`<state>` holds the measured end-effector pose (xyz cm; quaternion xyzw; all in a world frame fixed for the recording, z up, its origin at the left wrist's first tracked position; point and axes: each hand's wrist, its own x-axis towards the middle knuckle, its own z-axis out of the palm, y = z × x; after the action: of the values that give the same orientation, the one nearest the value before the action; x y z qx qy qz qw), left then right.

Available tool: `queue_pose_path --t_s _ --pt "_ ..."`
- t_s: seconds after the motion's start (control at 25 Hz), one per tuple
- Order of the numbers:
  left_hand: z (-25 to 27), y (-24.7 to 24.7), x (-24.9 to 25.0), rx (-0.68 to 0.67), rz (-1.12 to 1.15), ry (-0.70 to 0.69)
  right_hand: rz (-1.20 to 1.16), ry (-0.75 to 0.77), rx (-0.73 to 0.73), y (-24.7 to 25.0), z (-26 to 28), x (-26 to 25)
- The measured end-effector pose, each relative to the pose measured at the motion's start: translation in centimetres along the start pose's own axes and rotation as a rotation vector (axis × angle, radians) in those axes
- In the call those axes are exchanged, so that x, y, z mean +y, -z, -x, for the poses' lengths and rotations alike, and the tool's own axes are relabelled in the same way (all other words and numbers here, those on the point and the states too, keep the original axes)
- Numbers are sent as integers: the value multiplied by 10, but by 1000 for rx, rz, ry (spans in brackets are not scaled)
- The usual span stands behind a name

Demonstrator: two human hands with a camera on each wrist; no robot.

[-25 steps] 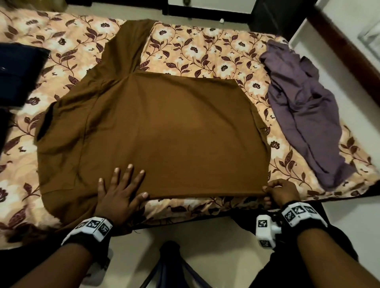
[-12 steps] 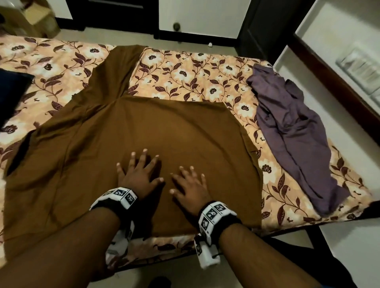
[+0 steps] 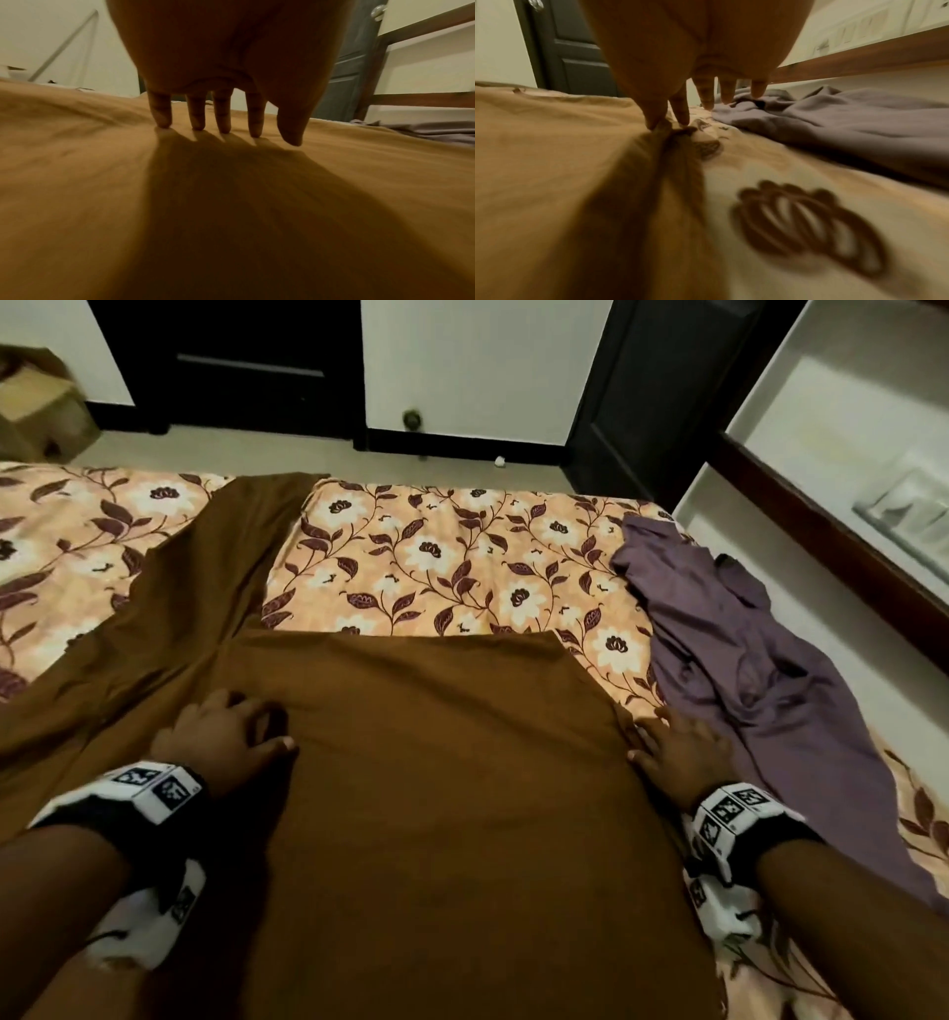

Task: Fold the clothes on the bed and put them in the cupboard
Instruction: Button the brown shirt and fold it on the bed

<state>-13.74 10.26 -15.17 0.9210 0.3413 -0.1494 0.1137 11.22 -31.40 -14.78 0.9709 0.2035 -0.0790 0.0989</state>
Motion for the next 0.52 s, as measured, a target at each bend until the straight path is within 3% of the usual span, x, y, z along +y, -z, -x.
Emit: queue_pose_path --t_s 0.12,0.28,0.52 --pt "-56 16 -17 80 146 14 -197 39 21 12 -49 -39" --pt "-96 29 -48 235 311 193 -638 -76 7 25 -110 -85" --pt "-114 43 -55 209 284 186 -649 -155 89 30 -152 -103"
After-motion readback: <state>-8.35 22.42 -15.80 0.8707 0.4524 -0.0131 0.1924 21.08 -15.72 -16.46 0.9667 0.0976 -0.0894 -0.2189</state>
